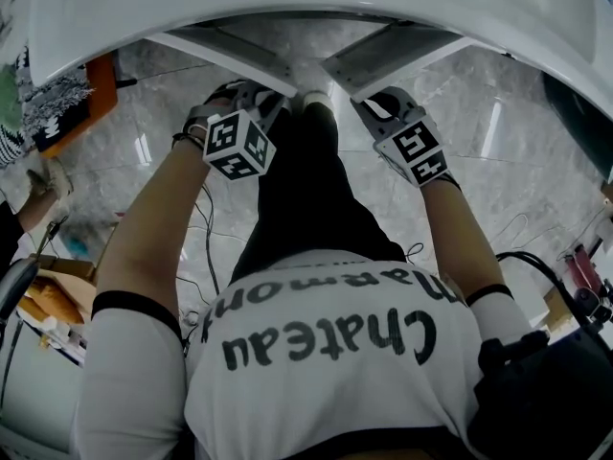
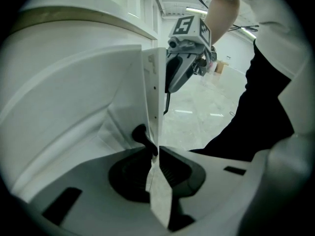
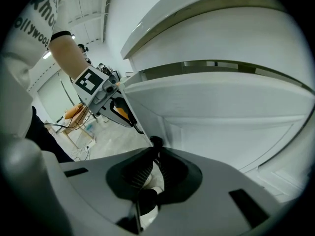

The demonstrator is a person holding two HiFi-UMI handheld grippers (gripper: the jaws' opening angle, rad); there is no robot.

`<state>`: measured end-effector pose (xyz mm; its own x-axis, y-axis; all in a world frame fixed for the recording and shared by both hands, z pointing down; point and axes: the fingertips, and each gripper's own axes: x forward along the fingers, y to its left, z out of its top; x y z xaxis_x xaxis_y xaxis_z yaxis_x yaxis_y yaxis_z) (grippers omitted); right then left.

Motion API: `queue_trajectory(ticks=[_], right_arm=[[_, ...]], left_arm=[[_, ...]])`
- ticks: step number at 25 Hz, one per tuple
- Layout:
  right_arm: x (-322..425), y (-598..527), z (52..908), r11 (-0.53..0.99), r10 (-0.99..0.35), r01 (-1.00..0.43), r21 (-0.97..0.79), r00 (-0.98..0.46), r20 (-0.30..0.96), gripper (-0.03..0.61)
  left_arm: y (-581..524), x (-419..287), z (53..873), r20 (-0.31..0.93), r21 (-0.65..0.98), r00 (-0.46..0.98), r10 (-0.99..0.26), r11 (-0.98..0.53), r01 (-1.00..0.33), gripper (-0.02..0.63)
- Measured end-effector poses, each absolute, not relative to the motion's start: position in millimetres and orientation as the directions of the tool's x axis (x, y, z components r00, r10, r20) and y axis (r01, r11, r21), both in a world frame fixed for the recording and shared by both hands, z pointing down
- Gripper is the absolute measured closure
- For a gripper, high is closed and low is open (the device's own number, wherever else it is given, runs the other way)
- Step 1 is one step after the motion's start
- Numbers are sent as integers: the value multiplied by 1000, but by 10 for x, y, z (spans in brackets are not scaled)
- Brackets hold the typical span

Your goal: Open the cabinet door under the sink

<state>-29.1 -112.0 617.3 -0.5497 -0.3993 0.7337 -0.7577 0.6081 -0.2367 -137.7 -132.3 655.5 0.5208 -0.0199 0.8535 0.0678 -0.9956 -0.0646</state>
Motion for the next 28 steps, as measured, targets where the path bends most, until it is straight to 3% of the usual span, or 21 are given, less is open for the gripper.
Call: queue_trajectory(ticks=[28], right_arm=[[-100,-789,6217,654,-284,-735,-180,-459,842,549]], left_arm=[[-1076,-1679,6635,939,-81,342,-31,-988,133,572]])
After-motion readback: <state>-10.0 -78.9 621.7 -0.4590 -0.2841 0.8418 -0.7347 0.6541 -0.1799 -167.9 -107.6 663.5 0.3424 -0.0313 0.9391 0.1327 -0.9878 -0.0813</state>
